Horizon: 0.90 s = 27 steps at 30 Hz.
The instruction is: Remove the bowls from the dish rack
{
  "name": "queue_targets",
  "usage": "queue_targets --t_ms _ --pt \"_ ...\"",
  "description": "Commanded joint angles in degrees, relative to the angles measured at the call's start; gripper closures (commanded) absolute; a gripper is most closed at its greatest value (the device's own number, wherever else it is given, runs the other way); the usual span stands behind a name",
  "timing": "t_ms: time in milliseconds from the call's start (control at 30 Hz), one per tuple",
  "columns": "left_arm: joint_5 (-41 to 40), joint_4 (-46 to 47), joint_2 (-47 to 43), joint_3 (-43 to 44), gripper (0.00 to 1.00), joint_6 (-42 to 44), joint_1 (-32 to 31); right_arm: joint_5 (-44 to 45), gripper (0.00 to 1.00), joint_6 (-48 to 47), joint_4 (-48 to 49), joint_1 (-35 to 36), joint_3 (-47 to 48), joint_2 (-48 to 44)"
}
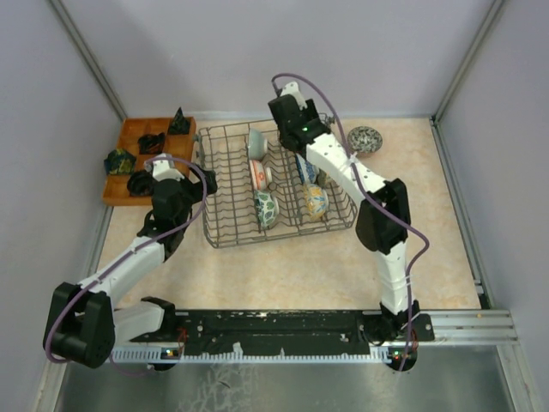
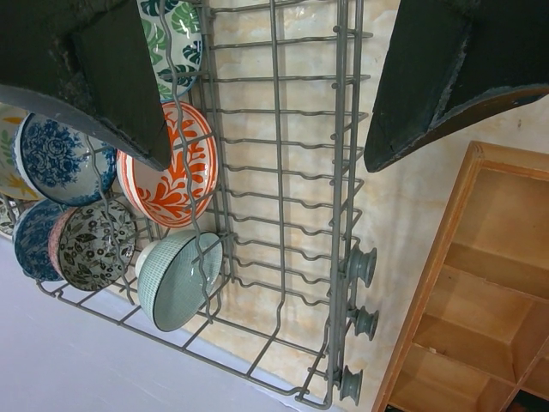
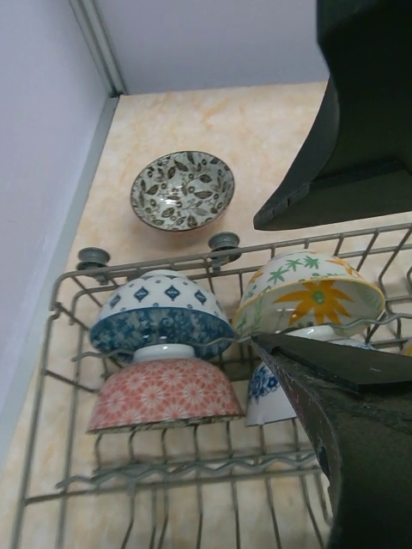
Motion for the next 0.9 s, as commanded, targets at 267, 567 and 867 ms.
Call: queue_targets --t_ms 267,567,867 --pt "-1.1 1.0 0.0 -0.2 0.01 0.8 -0.1 13.0 0.50 -1.0 -12.3 1.8 4.9 5.8" --pt "-1.1 1.2 0.3 -0.4 0.01 0.6 -0.1 12.8 0.51 1.0 -13.0 1.8 2.3 6.7" --pt "-1.2 1.3 0.4 -0.5 0.01 0.5 -0.1 12.8 0.55 2.1 -12.9 1.6 0.4 8.2"
